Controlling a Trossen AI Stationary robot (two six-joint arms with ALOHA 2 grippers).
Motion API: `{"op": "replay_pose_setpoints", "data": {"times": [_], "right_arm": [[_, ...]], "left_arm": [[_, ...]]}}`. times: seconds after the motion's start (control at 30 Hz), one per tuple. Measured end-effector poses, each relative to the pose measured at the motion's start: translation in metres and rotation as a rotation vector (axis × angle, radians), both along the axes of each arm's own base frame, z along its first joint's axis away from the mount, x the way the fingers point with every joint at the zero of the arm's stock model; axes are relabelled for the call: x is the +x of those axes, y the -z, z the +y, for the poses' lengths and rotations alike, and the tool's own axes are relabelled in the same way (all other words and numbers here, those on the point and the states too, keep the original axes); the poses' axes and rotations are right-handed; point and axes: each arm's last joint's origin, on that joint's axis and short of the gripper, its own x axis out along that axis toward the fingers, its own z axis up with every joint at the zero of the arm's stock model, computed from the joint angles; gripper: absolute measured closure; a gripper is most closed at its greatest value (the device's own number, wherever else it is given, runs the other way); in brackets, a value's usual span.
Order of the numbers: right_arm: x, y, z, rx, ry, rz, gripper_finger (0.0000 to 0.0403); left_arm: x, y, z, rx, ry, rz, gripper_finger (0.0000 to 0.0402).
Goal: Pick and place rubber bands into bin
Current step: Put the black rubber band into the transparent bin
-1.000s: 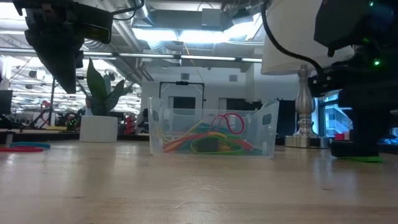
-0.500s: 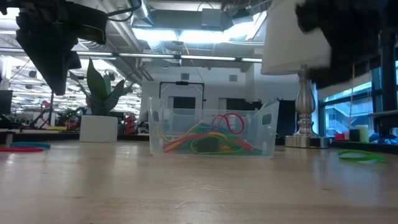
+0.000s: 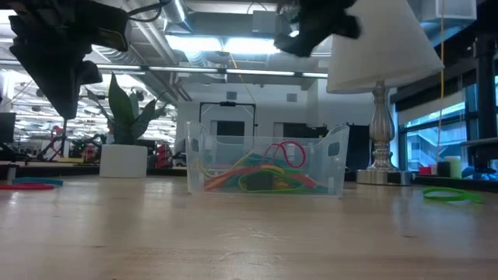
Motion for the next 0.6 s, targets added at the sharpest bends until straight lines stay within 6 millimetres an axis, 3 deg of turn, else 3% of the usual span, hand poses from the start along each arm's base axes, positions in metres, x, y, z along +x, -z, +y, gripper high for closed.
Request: {"op": "replay_pose_setpoints", "data": {"times": [0.2,0.4,0.6], "right_arm": [[0.038,0.040,-0.012,0.061,-0.086,0.153,0.0403],[0.051,0.085,-0.018,0.099,-0.116,0.328,0.0403],[0.058,0.111,-0.017,0.088,-0.139,0.400,0.0388]], "left_arm": [[-0.005,-0.002,-0.009,0.008,0.011,-0.020,0.0400],[-0.015,-0.008,-0.018,0.025,-0.018,-0.075,0.0399],[-0.023,-0.012,-0.025,0.017,-0.034,-0.101,0.0399]]}}
